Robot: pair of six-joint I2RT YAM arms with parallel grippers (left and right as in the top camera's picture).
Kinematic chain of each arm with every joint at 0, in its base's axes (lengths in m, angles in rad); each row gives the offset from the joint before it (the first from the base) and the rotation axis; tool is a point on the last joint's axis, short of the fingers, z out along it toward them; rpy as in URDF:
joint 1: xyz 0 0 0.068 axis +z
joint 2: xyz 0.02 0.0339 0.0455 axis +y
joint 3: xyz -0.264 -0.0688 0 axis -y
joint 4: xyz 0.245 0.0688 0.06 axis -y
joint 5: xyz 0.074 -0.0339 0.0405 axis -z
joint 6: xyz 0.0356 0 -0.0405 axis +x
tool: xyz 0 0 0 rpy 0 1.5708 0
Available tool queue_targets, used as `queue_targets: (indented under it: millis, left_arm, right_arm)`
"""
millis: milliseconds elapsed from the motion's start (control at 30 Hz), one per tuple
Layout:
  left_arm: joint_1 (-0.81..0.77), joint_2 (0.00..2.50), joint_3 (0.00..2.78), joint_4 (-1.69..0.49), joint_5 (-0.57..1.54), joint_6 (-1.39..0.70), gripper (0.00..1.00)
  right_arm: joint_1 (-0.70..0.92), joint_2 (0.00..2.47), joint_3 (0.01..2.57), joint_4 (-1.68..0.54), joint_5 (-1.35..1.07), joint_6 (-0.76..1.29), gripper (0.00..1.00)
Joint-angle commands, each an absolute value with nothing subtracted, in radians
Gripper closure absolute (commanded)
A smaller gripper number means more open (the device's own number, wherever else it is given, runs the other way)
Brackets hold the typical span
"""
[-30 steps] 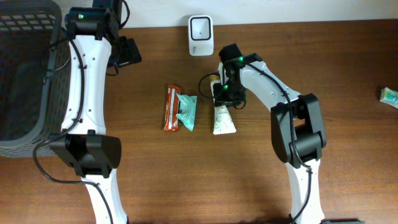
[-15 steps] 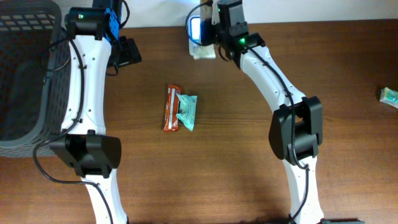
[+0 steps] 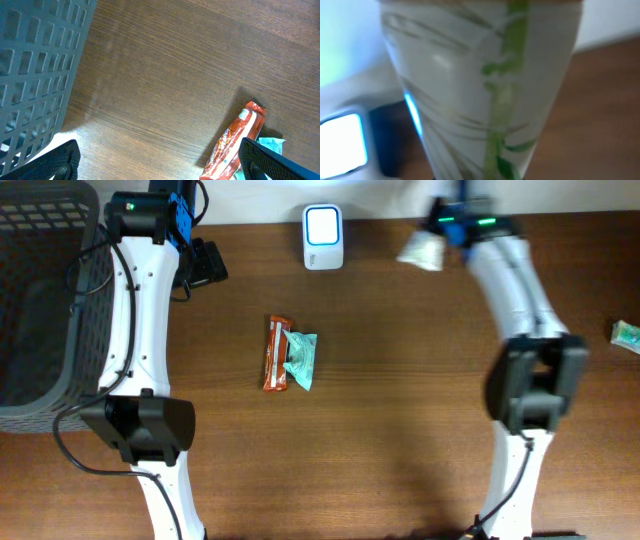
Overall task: Scan the item barcode
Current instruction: 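Carry the white tube to the right table edge and open the right gripper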
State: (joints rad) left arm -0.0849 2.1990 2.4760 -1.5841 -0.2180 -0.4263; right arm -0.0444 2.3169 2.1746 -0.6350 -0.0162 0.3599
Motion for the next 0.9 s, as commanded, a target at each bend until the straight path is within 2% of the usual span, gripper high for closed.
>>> queue_targets:
  millis: [0, 100, 233, 433, 467, 533, 567, 600, 667, 700, 800, 867]
  left_arm:
    - [-0.089, 2.189, 2.482, -1.584, -0.229, -0.418, 0.01]
    - [-0.089, 2.189, 2.482, -1.584, -0.229, -0.418, 0.01]
    - [-0.089, 2.189, 2.482, -1.584, -0.229, -0.418, 0.01]
    - [-0.089, 2.189, 2.482, -1.584, -0.229, -0.418, 0.01]
    - [-0.089, 2.189, 2.482, -1.584, -0.229, -0.418, 0.01]
    - [-0.089, 2.189, 2.482, -1.584, -0.229, -0.418, 0.01]
    - [-0.089, 2.189, 2.482, -1.584, -0.229, -0.418, 0.01]
    - [-0.089, 2.189, 2.482, -1.584, -0.229, -0.418, 0.01]
    - [-0.089, 2.189, 2.482, -1.584, -0.229, -0.418, 0.01]
    - [-0.089, 2.189, 2.482, -1.584, -0.229, -0.418, 0.01]
    - [-0.089, 2.189, 2.482, -1.584, -0.229, -0.418, 0.01]
    - [-0.089, 2.189, 2.482, -1.584, -0.229, -0.418, 0.01]
  right_arm:
    - [-0.246, 2.26, 2.193, -0.849, 0.202, 0.384, 0.96]
    - [-0.453, 2.291, 2.156, -1.01, 0.289, 0.418, 0.96]
    - [-0.604, 2.297, 2.111, -1.089, 0.271, 0.723, 0.96]
    - [-0.672, 2.297, 2.032, -1.061, 0.338, 0.749, 0.96]
    - [-0.676, 2.297, 2.017, -1.048, 0.337, 0.749, 0.91]
    - [-0.677, 2.297, 2.0, -1.042, 0.337, 0.749, 0.89]
    - [-0.675, 2.297, 2.0, -1.04, 0.336, 0.749, 0.76]
    - [-0.675, 2.296, 2.002, -1.04, 0.324, 0.733, 0.34]
    - [-0.675, 2.289, 2.02, -1.061, 0.303, 0.673, 0.13]
    - [-0.675, 2.275, 2.05, -1.092, 0.288, 0.669, 0.09]
    - [-0.674, 2.2, 2.132, -1.157, 0.167, 0.652, 0.09]
    - [-0.671, 2.127, 2.149, -1.16, -0.107, 0.611, 0.09]
